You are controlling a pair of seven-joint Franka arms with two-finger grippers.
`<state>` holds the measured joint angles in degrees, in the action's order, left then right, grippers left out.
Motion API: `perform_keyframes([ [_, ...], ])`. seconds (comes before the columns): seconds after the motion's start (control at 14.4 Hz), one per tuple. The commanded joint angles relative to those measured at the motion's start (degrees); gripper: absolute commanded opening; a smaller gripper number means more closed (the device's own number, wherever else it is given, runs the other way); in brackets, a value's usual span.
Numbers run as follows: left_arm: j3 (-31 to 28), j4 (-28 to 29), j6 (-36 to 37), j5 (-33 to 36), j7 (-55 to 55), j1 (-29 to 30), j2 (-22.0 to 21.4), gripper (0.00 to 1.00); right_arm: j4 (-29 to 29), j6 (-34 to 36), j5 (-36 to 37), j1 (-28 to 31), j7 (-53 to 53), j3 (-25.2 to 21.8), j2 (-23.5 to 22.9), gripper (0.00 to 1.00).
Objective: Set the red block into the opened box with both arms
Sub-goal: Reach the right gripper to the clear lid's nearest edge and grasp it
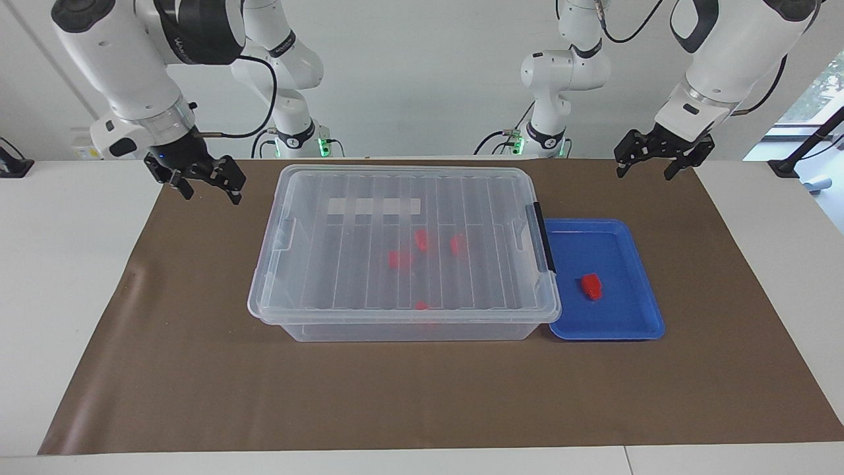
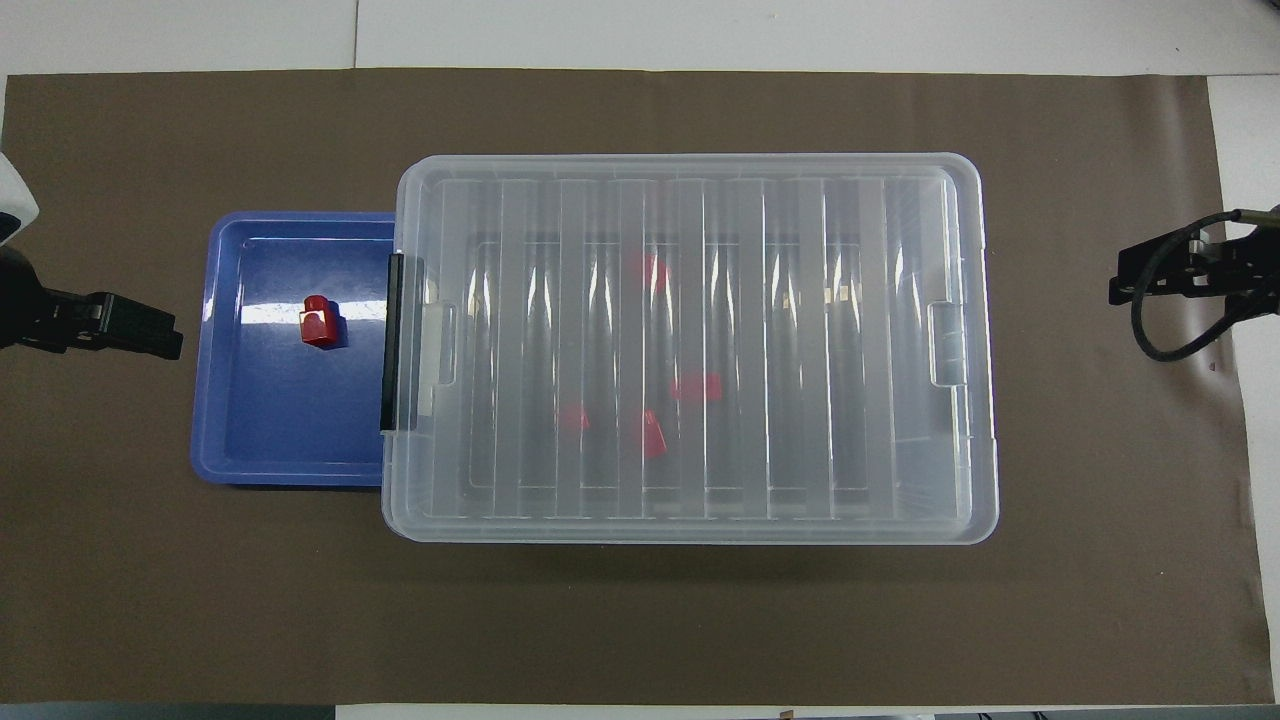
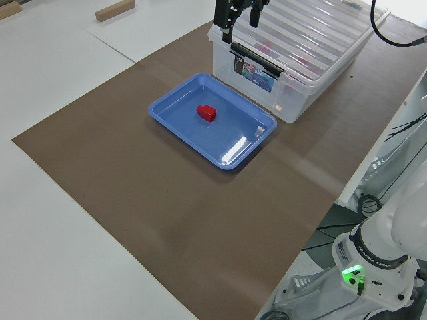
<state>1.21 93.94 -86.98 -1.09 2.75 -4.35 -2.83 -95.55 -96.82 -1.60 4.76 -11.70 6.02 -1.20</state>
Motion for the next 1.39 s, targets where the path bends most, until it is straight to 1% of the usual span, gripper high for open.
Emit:
perform_keyframes([
  [0.0, -0.5, 0.5, 0.2, -0.9, 0.6, -0.2, -0.7, 1.0, -3.8, -5.9, -1.2, 0.5, -2.1, 2.5, -0.7, 1.0],
  [0.14, -0.5, 0.5, 0.2, -0.9, 0.7, -0.2, -0.7, 1.0, -4.3, -9.2, -1.2, 0.4, -2.8, 3.3, -2.7, 1.0],
  [0.35, -0.5, 0.5, 0.2, -0.9, 0.6, -0.2, -0.7, 1.0, -7.9, -14.8, -1.2, 0.4, -2.9, 3.8, -3.2, 1.0],
  [0.56, -0.5, 0.5, 0.2, -0.9, 0.6, -0.2, -0.7, 1.0, -9.5, -17.8, -1.1, 0.4, -2.7, 3.8, -4.2, 1.0],
  [0.69, -0.5, 0.5, 0.2, -0.9, 0.7, -0.2, -0.7, 1.0, -9.9, -17.8, -1.1, 0.4, -2.8, 3.8, -4.2, 1.0],
  [0.9, -0.5, 0.5, 0.2, -0.9, 0.6, -0.2, -0.7, 1.0, -12.8, -17.1, -1.1, 0.4, -2.2, 3.9, -3.4, 1.0],
  [1.32, -0.5, 0.5, 0.2, -0.9, 0.7, -0.2, -0.7, 1.0, -14.9, -16.9, -1.1, 0.5, -1.0, 3.8, -2.3, 1.0],
])
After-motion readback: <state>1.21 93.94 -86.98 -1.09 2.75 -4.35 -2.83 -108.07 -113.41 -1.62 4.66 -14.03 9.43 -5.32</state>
